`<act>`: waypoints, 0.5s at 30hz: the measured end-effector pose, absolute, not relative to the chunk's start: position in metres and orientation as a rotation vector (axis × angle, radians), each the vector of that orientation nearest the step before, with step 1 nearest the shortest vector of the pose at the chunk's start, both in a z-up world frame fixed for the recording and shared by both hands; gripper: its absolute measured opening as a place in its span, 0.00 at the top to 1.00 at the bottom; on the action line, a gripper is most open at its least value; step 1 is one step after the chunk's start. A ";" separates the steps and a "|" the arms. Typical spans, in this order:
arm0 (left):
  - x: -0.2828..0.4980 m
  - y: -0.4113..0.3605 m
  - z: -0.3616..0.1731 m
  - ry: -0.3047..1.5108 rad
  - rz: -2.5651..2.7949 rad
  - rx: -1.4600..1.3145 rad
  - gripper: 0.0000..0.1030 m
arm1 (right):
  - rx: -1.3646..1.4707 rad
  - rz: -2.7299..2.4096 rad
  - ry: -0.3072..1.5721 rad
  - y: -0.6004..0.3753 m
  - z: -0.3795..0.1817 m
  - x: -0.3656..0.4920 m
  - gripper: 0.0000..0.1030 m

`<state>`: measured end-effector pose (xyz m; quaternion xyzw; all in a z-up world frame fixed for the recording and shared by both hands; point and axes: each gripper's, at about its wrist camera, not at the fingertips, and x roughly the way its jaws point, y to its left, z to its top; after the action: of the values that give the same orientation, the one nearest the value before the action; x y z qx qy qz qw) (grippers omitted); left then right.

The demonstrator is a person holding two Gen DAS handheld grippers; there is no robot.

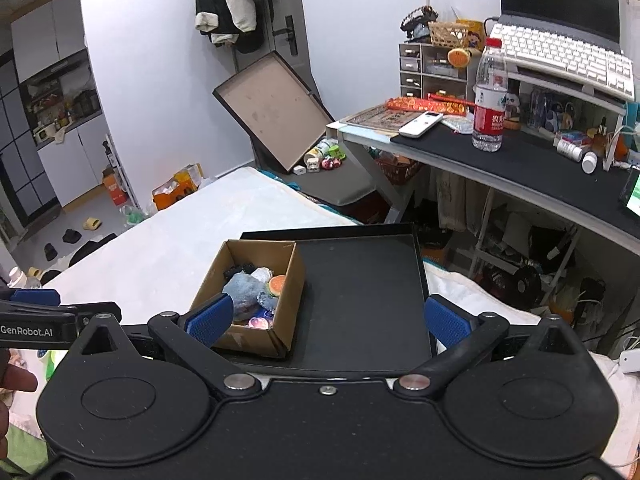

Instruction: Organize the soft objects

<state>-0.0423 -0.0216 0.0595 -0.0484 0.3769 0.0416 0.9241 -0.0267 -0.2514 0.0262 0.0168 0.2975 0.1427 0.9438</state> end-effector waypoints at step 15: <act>-0.062 -0.023 0.059 0.752 0.104 -0.099 0.01 | 0.050 0.315 0.616 -0.255 0.022 -0.044 0.00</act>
<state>-0.0616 -0.0234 0.0590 -0.0481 0.3667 0.0508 0.9277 -0.0437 -0.2547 0.0221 0.0244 0.3018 0.1545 0.9404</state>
